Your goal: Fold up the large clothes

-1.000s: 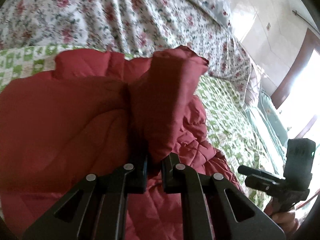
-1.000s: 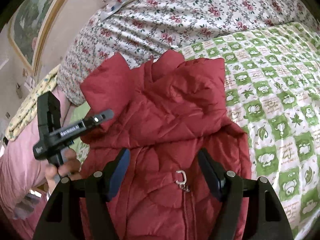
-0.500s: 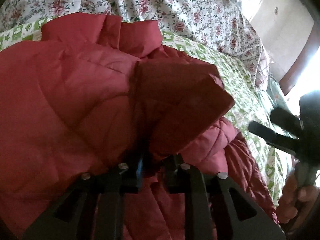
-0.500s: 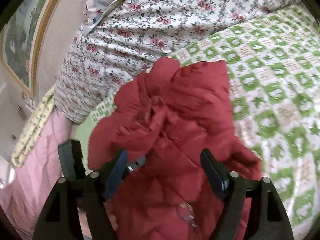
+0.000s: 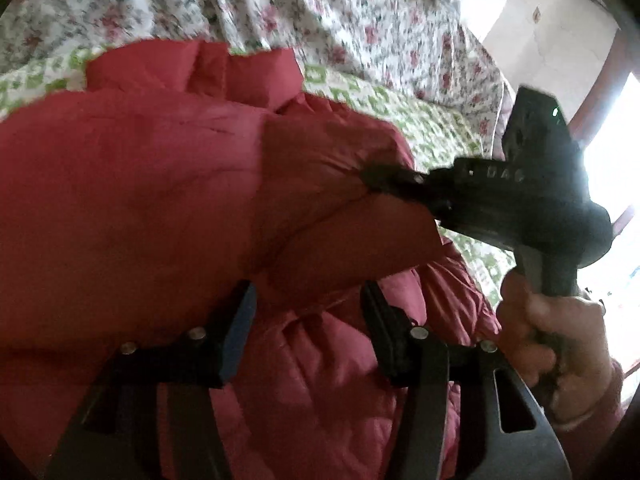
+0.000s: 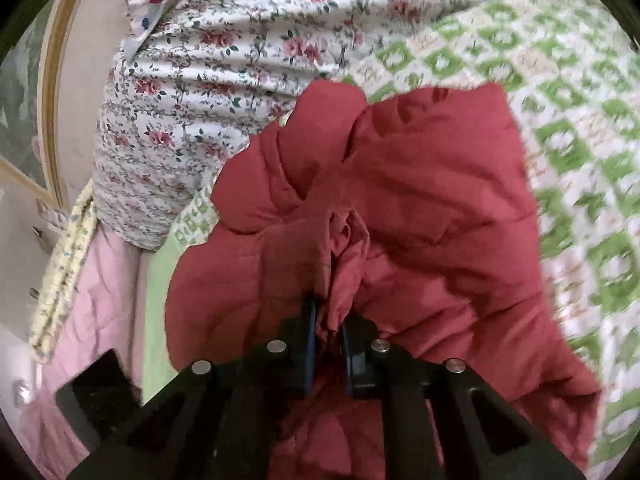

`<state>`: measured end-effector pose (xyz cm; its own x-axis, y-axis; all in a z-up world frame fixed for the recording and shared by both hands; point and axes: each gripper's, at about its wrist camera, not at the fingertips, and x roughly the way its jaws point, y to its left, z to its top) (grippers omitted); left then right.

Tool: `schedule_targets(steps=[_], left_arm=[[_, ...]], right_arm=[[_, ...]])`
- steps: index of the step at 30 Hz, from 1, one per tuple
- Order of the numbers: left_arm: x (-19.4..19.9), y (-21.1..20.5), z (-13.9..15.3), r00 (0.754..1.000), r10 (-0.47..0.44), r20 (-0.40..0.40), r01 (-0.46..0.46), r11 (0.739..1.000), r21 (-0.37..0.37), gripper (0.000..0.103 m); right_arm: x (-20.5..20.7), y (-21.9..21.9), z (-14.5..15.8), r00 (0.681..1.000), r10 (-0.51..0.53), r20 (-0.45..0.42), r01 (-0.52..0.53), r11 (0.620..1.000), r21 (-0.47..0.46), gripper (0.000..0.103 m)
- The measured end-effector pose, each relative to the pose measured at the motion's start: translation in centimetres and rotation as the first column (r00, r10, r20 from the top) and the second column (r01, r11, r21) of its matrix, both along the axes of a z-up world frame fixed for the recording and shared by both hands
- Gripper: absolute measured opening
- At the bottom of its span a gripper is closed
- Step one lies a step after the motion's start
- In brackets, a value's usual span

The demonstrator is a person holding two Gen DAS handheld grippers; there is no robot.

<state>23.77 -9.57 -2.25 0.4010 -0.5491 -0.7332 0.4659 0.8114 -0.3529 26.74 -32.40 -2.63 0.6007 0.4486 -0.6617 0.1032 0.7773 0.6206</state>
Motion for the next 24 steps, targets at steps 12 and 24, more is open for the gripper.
schedule_targets(steps=[12, 24], left_arm=[[5.0, 11.1, 1.9, 0.951, 0.308, 0.021, -0.309, 0.951, 0.024, 0.053], [6.1, 10.4, -2.1, 0.952, 0.305, 0.036, -0.307, 0.937, 0.166, 0.053]], right_arm=[[-0.5, -1.9, -0.8, 0.999, -0.042, -0.003, 0.042, 0.990, -0.132, 0.009], [-3.9, 0.6, 5.6, 0.978, -0.073, 0.197, 0.147, 0.909, -0.389, 0.033]])
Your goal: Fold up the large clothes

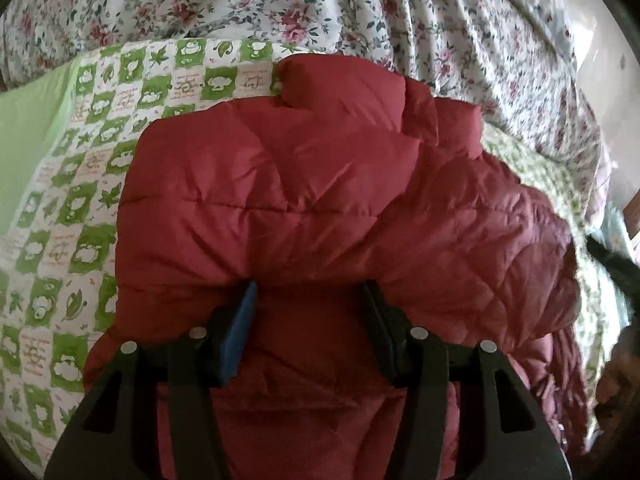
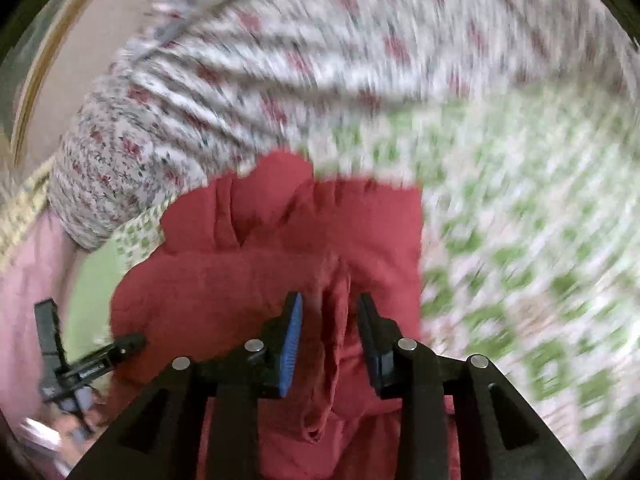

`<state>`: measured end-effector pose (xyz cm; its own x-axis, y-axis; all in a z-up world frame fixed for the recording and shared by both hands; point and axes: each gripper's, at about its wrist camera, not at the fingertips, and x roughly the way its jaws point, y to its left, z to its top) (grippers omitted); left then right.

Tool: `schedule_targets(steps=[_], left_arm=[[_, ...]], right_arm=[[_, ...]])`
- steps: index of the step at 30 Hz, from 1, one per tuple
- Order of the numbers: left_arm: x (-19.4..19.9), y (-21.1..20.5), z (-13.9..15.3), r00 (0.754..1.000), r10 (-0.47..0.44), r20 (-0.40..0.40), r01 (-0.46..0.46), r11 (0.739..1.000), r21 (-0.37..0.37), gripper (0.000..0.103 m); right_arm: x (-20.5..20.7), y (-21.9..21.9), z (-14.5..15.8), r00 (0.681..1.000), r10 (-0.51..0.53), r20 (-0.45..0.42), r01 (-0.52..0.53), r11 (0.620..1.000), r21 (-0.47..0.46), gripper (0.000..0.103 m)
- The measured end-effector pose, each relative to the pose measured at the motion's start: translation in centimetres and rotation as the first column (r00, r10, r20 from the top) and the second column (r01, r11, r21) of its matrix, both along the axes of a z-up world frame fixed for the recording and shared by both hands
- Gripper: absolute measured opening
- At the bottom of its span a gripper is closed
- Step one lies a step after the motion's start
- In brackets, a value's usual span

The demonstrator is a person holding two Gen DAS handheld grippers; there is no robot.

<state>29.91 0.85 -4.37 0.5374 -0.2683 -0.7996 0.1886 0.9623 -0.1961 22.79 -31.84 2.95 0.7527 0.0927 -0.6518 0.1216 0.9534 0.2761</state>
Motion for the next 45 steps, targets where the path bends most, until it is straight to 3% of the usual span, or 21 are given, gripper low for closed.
schedule_targets(steps=[2, 4, 7, 9, 12, 16, 21, 25, 45], left_arm=[[-0.2, -0.1, -0.1, 1.000, -0.001, 0.005, 0.001, 1.000, 0.018, 0.053], [-0.2, -0.2, -0.1, 1.000, -0.003, 0.007, 0.003, 0.999, 0.034, 0.053], [-0.5, 0.0, 0.4, 1.000, 0.008, 0.013, -0.009, 0.999, 0.054, 0.053], [-1.0, 0.2, 1.5, 0.999, 0.018, 0.038, -0.020, 0.998, 0.052, 0.052], [-1.3, 0.4, 2.4, 0.997, 0.011, 0.083, -0.017, 0.997, 0.071, 0.053], [0.5, 1.0, 0.3, 1.000, 0.023, 0.004, -0.023, 0.993, 0.116, 0.053], [0.9, 1.0, -0.8, 1.000, 0.020, 0.000, -0.020, 0.989, 0.143, 0.053], [1.0, 1.0, -0.9, 1.000, 0.017, 0.002, -0.017, 0.989, 0.144, 0.053], [0.8, 1.5, -1.6, 0.999, 0.027, -0.018, -0.024, 0.987, 0.161, 0.055]], right_arm=[[0.2, 2.2, 0.4, 0.996, 0.088, 0.000, -0.088, 0.995, -0.039, 0.040], [1.1, 4.0, -0.7, 0.986, 0.154, -0.060, -0.157, 0.986, -0.054, 0.040], [2.8, 5.8, -4.2, 0.964, 0.179, -0.198, -0.203, 0.973, -0.111, 0.040], [3.4, 5.6, -6.1, 0.958, 0.172, -0.229, -0.200, 0.974, -0.106, 0.040], [3.6, 5.1, -7.1, 0.962, 0.165, -0.216, -0.189, 0.978, -0.093, 0.040], [3.5, 5.2, -6.9, 0.963, 0.159, -0.217, -0.183, 0.978, -0.096, 0.040], [2.2, 5.3, -5.0, 0.980, 0.138, -0.141, -0.153, 0.983, -0.103, 0.040], [3.4, 4.5, -7.3, 0.967, 0.133, -0.219, -0.153, 0.985, -0.076, 0.040], [3.6, 4.5, -8.4, 0.966, 0.140, -0.216, -0.159, 0.985, -0.071, 0.040]])
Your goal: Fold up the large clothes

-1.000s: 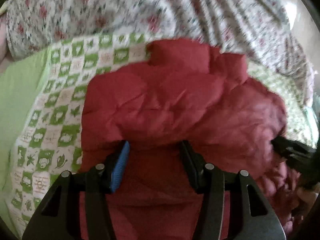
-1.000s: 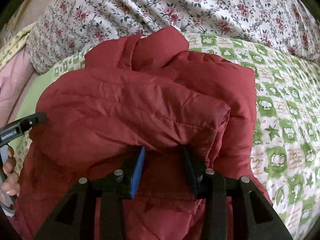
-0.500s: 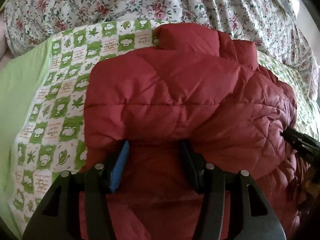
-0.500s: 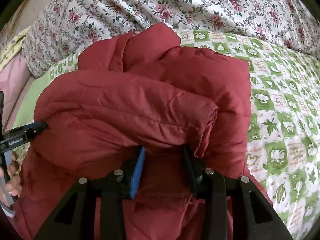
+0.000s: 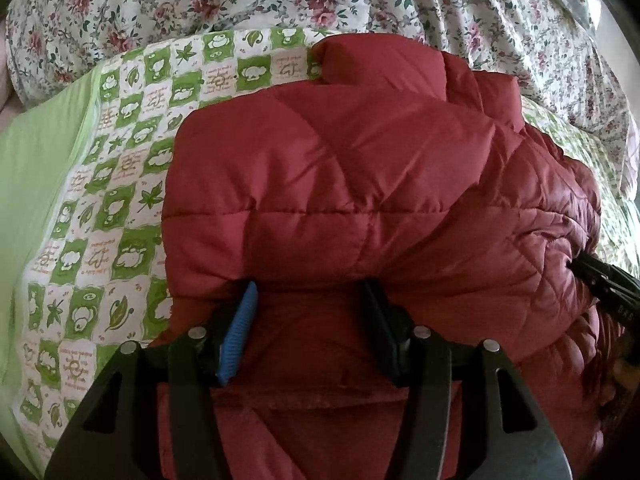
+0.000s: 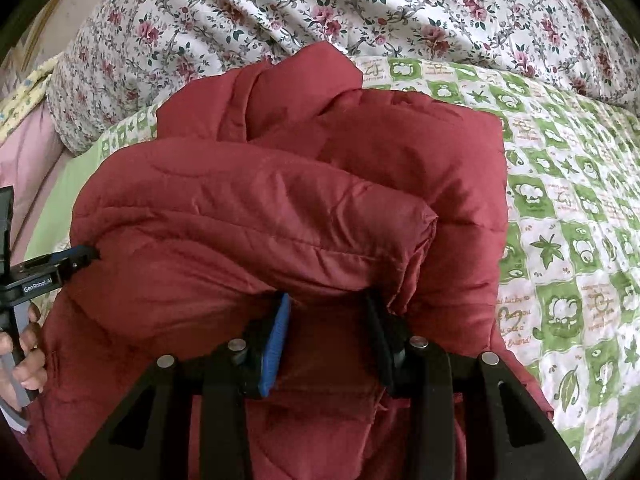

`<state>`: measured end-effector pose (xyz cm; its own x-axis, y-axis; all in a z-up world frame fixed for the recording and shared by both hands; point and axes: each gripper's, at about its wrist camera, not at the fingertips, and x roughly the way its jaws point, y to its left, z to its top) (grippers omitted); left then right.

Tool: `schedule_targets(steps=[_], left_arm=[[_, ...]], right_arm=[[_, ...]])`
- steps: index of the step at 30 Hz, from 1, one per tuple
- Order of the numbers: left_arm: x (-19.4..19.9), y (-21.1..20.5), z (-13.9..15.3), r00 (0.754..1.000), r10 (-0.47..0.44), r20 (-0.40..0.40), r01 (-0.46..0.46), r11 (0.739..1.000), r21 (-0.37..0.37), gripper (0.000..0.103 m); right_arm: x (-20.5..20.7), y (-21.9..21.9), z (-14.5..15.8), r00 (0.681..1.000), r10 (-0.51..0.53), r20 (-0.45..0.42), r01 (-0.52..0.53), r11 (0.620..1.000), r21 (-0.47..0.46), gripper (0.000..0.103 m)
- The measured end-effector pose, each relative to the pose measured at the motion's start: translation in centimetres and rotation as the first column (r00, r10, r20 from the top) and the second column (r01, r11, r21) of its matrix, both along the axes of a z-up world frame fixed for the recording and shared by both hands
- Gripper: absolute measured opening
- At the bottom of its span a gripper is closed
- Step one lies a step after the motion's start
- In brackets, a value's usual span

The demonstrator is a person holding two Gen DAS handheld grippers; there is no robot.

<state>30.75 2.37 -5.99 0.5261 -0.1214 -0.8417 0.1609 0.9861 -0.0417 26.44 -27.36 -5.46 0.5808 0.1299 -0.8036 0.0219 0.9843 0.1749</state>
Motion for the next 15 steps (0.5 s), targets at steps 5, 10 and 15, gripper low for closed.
schedule_targets(steps=[5, 10, 15], left_arm=[[0.2, 0.1, 0.6, 0.999, 0.019, -0.029, -0.019, 1.000, -0.002, 0.055], [-2.8, 1.5, 3.3, 1.000, 0.029, -0.008, -0.030, 0.996, -0.079, 0.069], [-7.2, 3.1, 3.8, 0.999, 0.025, -0.023, -0.027, 0.991, -0.132, 0.069]], right_arm=[[-0.3, -0.2, 1.0, 1.000, -0.009, -0.012, 0.009, 1.000, 0.024, 0.041], [-3.4, -1.4, 4.1, 1.000, -0.023, 0.000, 0.023, 0.993, 0.119, 0.064], [-7.5, -1.6, 5.6, 1.000, 0.012, -0.013, -0.010, 0.987, 0.161, 0.071]])
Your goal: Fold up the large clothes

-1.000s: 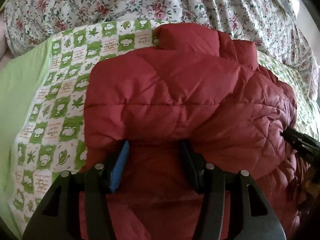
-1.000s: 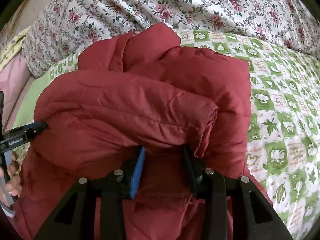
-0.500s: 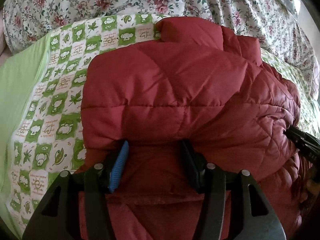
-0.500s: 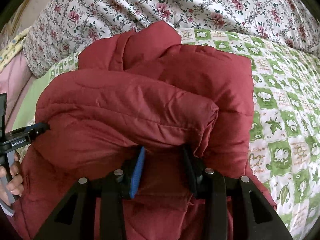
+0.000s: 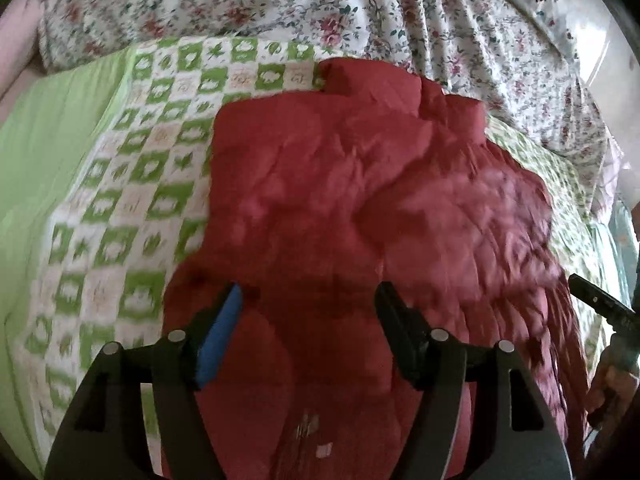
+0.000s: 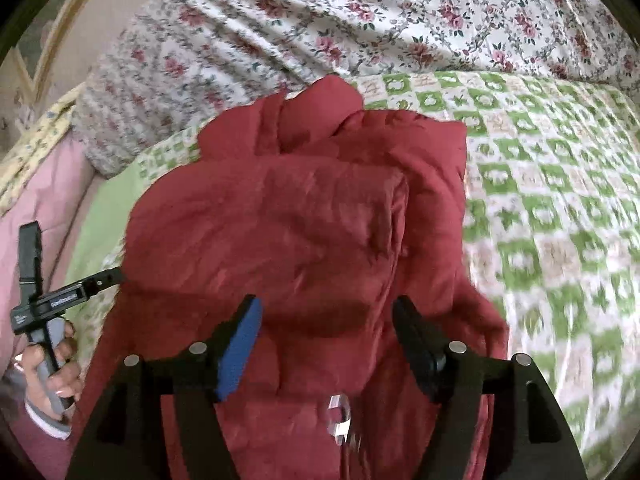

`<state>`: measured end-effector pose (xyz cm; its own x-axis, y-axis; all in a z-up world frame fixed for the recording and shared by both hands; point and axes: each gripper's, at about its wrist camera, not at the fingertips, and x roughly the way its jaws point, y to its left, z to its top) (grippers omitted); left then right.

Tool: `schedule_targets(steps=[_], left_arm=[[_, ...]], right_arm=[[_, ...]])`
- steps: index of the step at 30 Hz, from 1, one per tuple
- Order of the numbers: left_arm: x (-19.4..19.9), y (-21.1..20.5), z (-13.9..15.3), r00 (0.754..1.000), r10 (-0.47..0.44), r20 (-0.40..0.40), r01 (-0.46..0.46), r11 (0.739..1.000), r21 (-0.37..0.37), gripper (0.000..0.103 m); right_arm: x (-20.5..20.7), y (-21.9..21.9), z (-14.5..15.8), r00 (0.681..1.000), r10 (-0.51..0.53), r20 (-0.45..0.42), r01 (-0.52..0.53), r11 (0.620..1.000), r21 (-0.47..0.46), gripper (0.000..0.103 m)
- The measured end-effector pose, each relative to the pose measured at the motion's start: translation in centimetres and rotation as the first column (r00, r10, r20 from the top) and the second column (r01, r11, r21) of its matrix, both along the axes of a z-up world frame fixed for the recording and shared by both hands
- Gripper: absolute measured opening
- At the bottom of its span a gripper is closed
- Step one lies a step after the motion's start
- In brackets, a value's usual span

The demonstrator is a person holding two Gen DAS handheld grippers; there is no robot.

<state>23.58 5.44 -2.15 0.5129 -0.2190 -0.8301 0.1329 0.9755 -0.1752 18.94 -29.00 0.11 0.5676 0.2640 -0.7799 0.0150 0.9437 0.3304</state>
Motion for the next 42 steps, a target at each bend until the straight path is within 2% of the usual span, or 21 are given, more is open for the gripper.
schedule_targets(steps=[7, 17, 24, 30, 38, 40, 41, 42], left_arm=[[-6.1, 2.6, -0.3, 1.000, 0.020, -0.008, -0.020, 1.000, -0.002, 0.069], [-12.1, 6.5, -1.2, 0.996, 0.083, -0.046, -0.085, 0.996, -0.040, 0.069], [-14.8, 8.2, -1.7, 0.993, 0.103, -0.063, -0.106, 0.994, -0.041, 0.069], [-16.3, 9.1, -2.4, 0.990, 0.111, -0.086, -0.115, 0.992, -0.050, 0.069], [-17.1, 9.8, -3.3, 0.987, 0.109, -0.118, -0.119, 0.990, -0.076, 0.069], [-17.4, 9.8, -3.4, 0.988, 0.098, -0.120, -0.108, 0.991, -0.082, 0.069], [-17.5, 9.8, -3.4, 0.988, 0.090, -0.122, -0.101, 0.991, -0.086, 0.070], [-17.6, 9.8, -3.4, 0.989, 0.087, -0.122, -0.098, 0.991, -0.087, 0.073]], right_arm=[[-5.7, -0.3, 0.7, 1.000, -0.006, -0.021, 0.007, 0.999, 0.048, 0.072], [-12.9, -1.6, 1.7, 0.997, -0.074, -0.020, 0.075, 0.995, 0.062, 0.075], [-17.0, -2.8, 1.5, 0.992, -0.121, -0.034, 0.123, 0.992, 0.029, 0.075], [-19.2, -3.2, 0.6, 0.983, -0.166, -0.079, 0.163, 0.986, -0.035, 0.077], [-20.5, -1.2, -1.7, 0.983, -0.104, -0.149, 0.101, 0.994, -0.028, 0.077], [-21.2, -1.3, -2.2, 0.982, -0.104, -0.158, 0.101, 0.995, -0.023, 0.076], [-21.5, -1.4, -2.2, 0.982, -0.104, -0.159, 0.103, 0.995, -0.014, 0.068], [-21.9, -1.7, -2.3, 0.982, -0.101, -0.160, 0.104, 0.994, 0.013, 0.053]])
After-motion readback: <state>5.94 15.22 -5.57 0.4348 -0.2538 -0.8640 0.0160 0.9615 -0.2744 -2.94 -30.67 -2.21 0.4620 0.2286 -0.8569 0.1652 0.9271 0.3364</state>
